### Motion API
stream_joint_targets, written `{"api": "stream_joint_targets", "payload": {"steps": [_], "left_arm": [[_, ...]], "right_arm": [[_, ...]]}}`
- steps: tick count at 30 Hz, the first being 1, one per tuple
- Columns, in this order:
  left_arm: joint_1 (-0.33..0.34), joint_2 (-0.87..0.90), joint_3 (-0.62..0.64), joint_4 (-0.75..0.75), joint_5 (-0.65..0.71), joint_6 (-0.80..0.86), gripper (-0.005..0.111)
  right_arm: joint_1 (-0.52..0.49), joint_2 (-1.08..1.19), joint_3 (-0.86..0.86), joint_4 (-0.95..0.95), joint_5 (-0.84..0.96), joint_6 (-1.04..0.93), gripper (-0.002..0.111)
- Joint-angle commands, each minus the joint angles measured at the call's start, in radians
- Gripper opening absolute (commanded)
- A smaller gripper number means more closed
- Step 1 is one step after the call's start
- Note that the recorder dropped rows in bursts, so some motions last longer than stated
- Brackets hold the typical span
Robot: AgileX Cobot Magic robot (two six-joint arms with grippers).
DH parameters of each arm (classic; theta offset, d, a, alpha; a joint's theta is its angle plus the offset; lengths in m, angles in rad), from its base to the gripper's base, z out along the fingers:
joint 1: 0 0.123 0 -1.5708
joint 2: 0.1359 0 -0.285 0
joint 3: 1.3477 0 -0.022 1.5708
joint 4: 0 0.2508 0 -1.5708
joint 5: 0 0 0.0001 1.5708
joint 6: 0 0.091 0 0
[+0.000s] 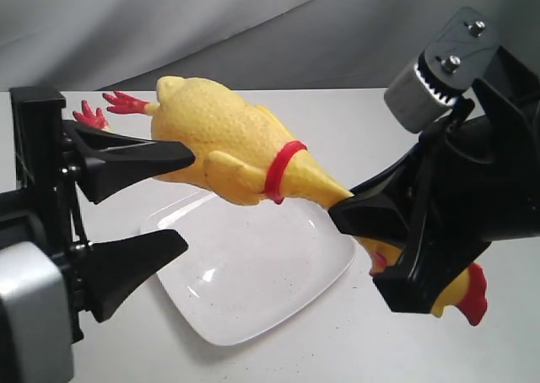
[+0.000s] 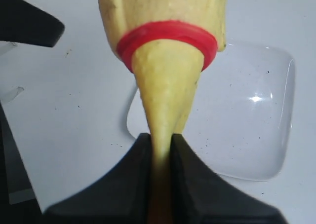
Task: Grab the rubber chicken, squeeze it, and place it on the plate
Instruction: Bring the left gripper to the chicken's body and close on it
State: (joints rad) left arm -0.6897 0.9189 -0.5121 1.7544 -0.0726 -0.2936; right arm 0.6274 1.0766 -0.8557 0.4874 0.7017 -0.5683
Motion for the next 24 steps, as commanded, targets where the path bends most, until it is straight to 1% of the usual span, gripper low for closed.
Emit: {"api": "stream_joint_targets", "payload": {"steps": [1,6,14,18,19,22,24], "left_arm": [[-0.047,0.055,0.007,-0.010,0.163,0.036,0.068],[-0.047,0.072,-0.007,-0.010,0.171,0.062,0.068],[-0.047,0.086,-0.078,-0.010,0.185,-0.081,0.068],[-0.047,0.184,-0.087,-0.010,0.186,-0.062,0.068],[-0.047,0.222,-0.087,-0.010,0.225,-0.035,0.068],[-0.047,0.235,-0.087,-0.010,0.249,-0.015,0.068],[-0.047,0.233,-0.087,-0.010,0.221,-0.022,0.067]], "right_arm": [[0.000,-0.011,-0.007,0.036,-0.017,0.000,0.000],[0.000,-0.011,-0.007,0.051,0.013,-0.025,0.000],[0.000,-0.011,-0.007,0.067,0.021,-0.029,0.000],[0.000,-0.011,-0.007,0.081,0.021,-0.036,0.000],[0.000,-0.011,-0.007,0.081,0.021,-0.036,0.000],[0.000,-0.011,-0.007,0.081,0.023,-0.036,0.000],[0.000,-0.011,-0.007,0.081,0.023,-0.040,0.000]]}}
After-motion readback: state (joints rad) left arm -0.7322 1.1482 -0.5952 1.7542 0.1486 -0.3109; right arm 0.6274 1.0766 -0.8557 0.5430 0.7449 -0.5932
